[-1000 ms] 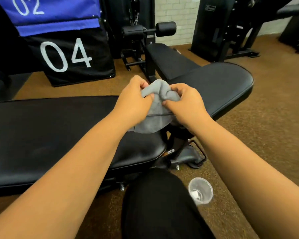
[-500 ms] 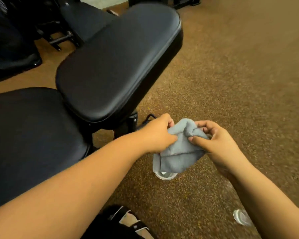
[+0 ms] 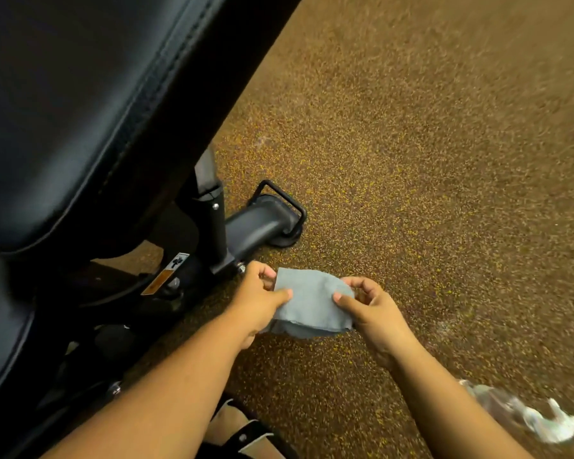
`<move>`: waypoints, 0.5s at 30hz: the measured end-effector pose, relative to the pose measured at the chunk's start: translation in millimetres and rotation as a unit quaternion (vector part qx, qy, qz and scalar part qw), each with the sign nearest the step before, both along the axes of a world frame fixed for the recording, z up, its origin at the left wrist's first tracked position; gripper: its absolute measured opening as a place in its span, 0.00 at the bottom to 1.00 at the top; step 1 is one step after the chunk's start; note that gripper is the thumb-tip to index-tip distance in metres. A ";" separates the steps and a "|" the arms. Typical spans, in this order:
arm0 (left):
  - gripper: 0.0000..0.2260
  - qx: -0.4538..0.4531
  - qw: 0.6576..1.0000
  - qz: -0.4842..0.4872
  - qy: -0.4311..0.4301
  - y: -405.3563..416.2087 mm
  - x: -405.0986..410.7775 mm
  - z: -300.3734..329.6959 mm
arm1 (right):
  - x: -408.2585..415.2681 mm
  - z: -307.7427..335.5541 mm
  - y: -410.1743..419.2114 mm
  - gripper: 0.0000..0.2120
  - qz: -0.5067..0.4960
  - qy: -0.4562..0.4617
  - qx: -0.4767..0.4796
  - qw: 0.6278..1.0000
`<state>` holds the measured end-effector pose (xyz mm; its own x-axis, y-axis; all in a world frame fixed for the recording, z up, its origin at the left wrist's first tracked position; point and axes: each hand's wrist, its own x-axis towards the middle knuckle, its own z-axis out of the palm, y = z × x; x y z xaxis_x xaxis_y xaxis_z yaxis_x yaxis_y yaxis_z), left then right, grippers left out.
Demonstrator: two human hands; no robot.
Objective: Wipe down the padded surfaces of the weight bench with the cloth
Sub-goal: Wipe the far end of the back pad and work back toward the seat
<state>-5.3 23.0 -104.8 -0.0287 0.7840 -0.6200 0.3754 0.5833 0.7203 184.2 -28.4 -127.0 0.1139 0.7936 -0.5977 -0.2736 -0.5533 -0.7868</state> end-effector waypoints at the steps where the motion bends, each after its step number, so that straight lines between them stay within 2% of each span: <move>1: 0.15 0.015 1.000 -0.018 0.012 -0.3 -1.4 -4.6 | 0.1 -4.4 0.2 0.11 -0.001 -0.018 0.000 1.000; 8: 0.13 0.079 0.994 -0.048 0.062 -5.5 0.7 -23.9 | -4.9 -27.1 8.7 0.18 0.023 -0.185 0.003 0.982; 12: 0.16 0.061 0.993 -0.065 0.080 -7.3 -0.1 -29.8 | -9.3 -30.7 10.8 0.18 0.044 -0.250 0.002 0.967; 15: 0.18 0.045 0.986 -0.108 0.118 -10.0 -0.3 -33.4 | -10.7 -32.3 11.5 0.18 0.054 -0.265 -0.003 0.963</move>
